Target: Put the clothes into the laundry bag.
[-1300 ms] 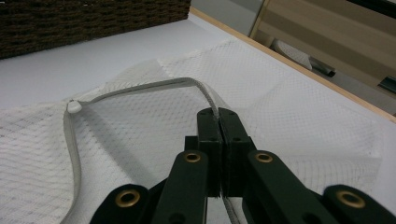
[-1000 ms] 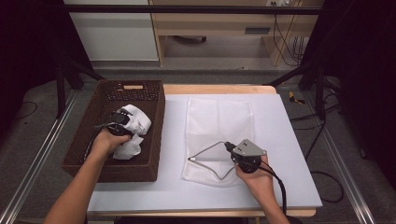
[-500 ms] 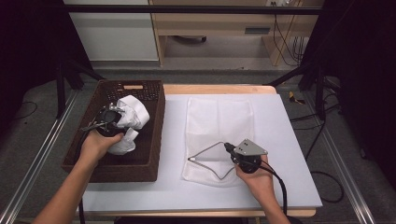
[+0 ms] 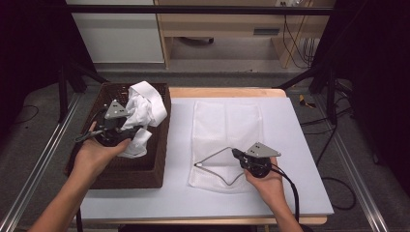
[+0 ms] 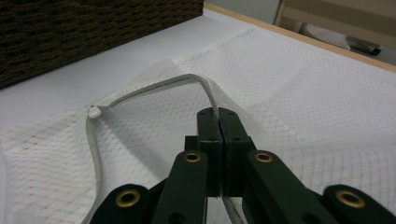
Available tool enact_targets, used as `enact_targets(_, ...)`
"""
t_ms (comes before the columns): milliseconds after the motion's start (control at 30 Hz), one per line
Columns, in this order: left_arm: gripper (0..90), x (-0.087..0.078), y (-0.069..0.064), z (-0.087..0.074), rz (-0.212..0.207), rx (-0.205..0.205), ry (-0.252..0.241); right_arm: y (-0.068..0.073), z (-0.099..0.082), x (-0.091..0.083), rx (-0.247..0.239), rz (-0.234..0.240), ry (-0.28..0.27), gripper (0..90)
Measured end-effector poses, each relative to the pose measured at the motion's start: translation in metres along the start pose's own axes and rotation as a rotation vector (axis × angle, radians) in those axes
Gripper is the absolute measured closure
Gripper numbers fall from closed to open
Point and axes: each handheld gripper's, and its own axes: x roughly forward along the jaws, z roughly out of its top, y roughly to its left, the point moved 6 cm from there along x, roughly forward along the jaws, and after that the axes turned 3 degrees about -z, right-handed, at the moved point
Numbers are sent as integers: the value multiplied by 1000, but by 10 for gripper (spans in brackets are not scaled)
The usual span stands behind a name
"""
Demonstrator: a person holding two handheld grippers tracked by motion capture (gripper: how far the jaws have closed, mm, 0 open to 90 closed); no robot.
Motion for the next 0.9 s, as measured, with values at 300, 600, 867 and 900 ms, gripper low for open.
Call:
enact_targets(300, 724, -4, -28, 12, -28, 60, -3, 2, -3, 6, 26, 39, 18, 893)
enact_targets(600, 724, -1, -72, 24, -125, 110, -31, -4, -5, 13, 71, 63, 37, 892)
enact_targets(867, 723, 9, -118, 29, -231, 152, -45, -11, -6, 19, 125, 87, 43, 894)
enact_targets(900, 723, 12, -129, 29, -253, 168, -42, -11, -7, 19, 130, 92, 46, 894)
